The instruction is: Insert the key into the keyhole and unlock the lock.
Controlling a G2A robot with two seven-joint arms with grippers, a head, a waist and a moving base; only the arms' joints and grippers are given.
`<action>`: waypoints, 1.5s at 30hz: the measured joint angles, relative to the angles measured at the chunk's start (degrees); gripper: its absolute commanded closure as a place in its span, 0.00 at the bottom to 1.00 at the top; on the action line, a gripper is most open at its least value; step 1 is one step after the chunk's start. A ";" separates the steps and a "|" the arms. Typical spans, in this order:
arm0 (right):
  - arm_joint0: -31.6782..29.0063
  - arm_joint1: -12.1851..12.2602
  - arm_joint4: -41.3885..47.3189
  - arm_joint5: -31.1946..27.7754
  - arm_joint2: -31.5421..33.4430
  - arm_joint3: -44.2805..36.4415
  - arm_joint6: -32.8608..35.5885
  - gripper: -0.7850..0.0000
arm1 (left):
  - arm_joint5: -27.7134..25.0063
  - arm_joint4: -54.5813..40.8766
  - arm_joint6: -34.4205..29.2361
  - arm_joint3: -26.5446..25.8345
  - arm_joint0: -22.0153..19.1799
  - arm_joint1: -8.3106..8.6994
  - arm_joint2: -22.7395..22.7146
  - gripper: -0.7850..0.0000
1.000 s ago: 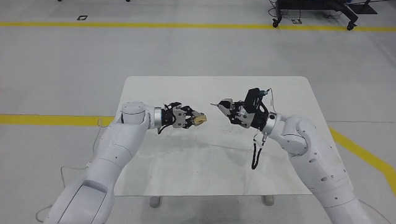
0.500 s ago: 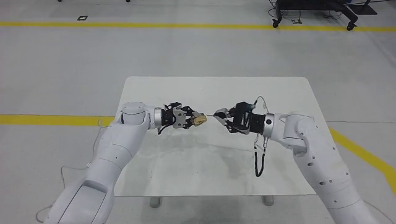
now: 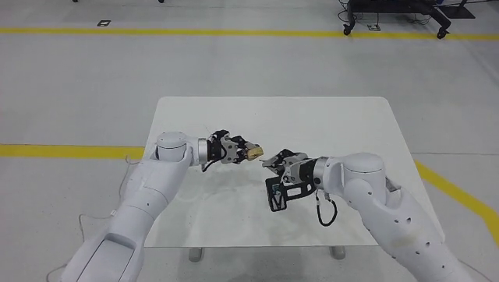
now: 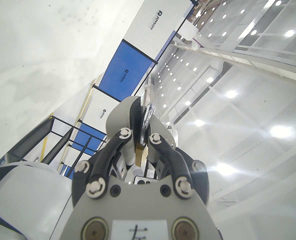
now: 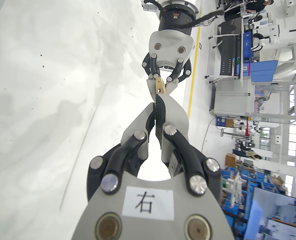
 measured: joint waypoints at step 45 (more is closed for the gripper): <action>1.30 -2.81 -10.99 2.80 -11.73 -2.76 23.47 1.00 | -0.23 -0.74 7.50 -4.61 2.28 0.95 0.99 1.00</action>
